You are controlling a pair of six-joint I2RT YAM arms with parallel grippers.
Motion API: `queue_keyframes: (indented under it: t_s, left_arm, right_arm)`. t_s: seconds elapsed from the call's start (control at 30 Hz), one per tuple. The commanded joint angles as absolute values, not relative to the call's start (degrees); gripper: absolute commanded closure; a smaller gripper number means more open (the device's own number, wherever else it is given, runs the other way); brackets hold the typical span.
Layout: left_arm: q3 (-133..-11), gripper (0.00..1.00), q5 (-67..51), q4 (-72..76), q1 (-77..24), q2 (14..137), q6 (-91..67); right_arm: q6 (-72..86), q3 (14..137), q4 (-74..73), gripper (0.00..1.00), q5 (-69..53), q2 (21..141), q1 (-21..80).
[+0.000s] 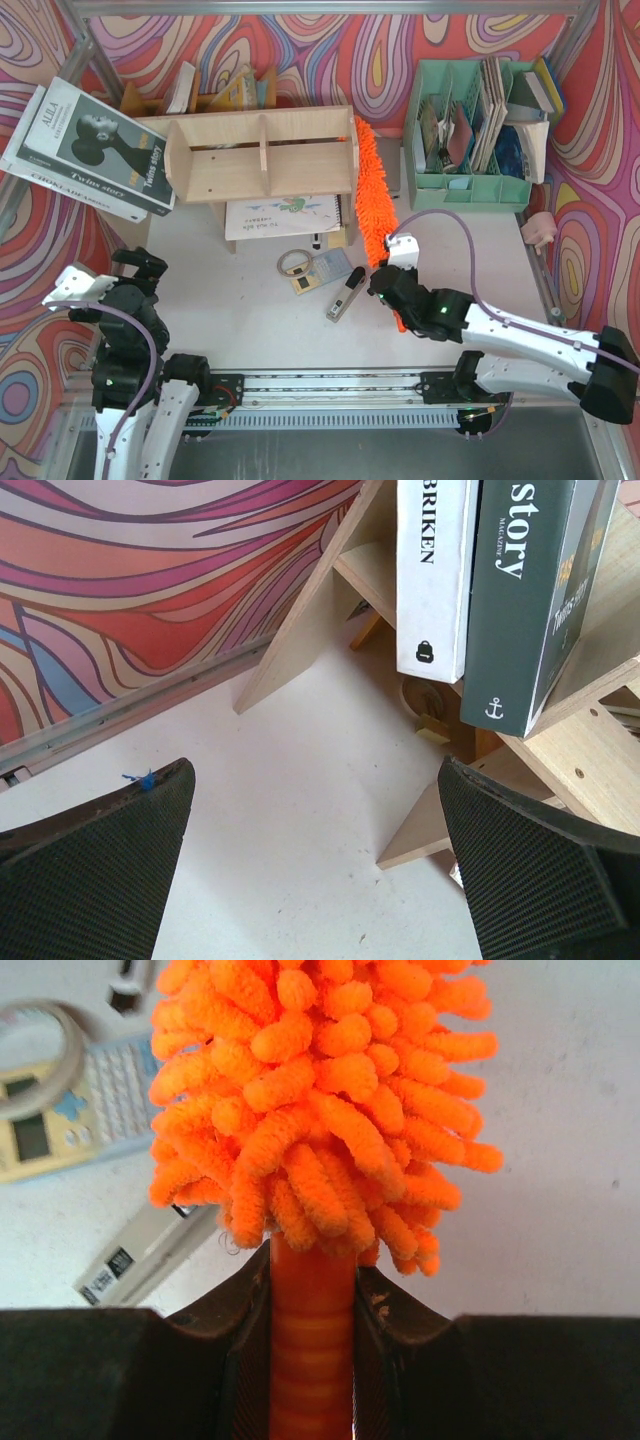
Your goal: Dust the bookshelf with a duster
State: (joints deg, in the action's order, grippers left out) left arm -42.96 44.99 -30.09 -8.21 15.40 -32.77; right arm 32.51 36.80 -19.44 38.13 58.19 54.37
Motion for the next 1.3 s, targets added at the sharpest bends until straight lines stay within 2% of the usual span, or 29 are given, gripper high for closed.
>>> queue_keyframes:
  t_s: [0.0,0.2,0.67,1.07,1.27]
  left_arm:
    - [-42.5,0.02,44.2,-28.7,-8.3,15.9,-32.0]
    - [-42.6,0.01,44.6,-29.0,-8.3,15.7,-31.9]
    - [-42.6,0.01,44.1,-28.9,-8.3,16.1,-31.9]
    - [-42.9,0.02,43.9,-29.1,-8.2,17.0,-32.1]
    - [-42.8,0.02,43.9,-29.2,-8.1,16.7,-32.2]
  right_arm:
    - [27.5,45.0,-18.1,1.00,43.5,53.1,54.5]
    - [26.7,47.1,-16.9,1.00,41.5,53.1,54.5]
    - [37.2,35.7,-16.4,1.00,38.8,56.8,54.6]
    - [25.6,46.4,-14.8,1.00,42.6,55.9,54.6]
    - [31.1,41.1,-14.6,1.00,39.9,56.1,54.6]
